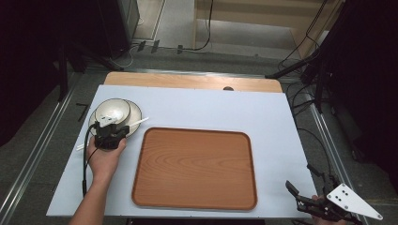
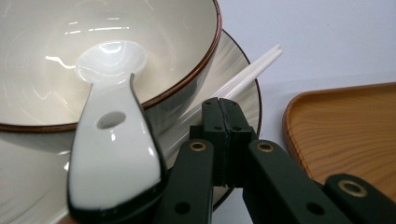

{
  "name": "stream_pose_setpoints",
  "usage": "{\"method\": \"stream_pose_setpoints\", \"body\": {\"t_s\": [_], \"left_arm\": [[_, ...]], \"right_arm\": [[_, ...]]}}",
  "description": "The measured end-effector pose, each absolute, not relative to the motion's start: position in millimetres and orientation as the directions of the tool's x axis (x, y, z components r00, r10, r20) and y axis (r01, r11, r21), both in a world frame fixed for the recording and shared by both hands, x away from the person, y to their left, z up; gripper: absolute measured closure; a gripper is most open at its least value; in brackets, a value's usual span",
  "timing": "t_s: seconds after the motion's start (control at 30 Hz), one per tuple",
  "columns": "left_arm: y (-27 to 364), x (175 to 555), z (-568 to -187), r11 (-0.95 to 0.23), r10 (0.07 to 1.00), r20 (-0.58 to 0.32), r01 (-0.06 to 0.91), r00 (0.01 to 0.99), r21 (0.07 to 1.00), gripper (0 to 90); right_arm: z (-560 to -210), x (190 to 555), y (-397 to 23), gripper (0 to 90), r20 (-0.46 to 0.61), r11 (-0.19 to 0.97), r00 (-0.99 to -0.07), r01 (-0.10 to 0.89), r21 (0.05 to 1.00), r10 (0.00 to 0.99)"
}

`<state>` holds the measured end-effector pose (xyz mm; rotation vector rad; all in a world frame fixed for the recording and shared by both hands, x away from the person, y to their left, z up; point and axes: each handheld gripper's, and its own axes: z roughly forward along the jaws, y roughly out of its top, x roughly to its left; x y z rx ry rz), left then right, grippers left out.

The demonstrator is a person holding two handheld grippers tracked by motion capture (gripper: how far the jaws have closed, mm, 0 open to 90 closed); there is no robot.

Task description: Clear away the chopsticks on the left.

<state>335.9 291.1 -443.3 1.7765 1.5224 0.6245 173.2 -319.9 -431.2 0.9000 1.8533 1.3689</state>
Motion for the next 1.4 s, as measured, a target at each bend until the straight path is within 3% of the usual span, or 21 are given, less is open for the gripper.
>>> {"method": "stream_pose_setpoints", "body": {"t_s": [0.27,0.63,1.17,1.4], "left_arm": [[291,337,-447,-0.06,0.974,-0.096,0.645,0.204,0.761,89.6],[296,325,-439,-0.059,0.956,-0.135,0.618,0.262,0.784,74.7],[345,294,-421,-0.024,0.959,-0.15,0.597,0.242,0.802,71.6],[369,286,-417,0.003,0.956,-0.18,0.608,0.23,0.794,75.9]], "right_arm": [[-432,174,-319,13.1,-0.104,0.22,-0.551,0.149,0.964,0.828],[-433,174,-318,13.1,-0.108,0.238,-0.569,0.16,0.958,0.815],[-433,175,-315,13.1,-0.109,0.242,-0.572,0.162,0.957,0.813],[-433,175,-313,13.2,-0.116,0.254,-0.582,0.162,0.953,0.805]]}}
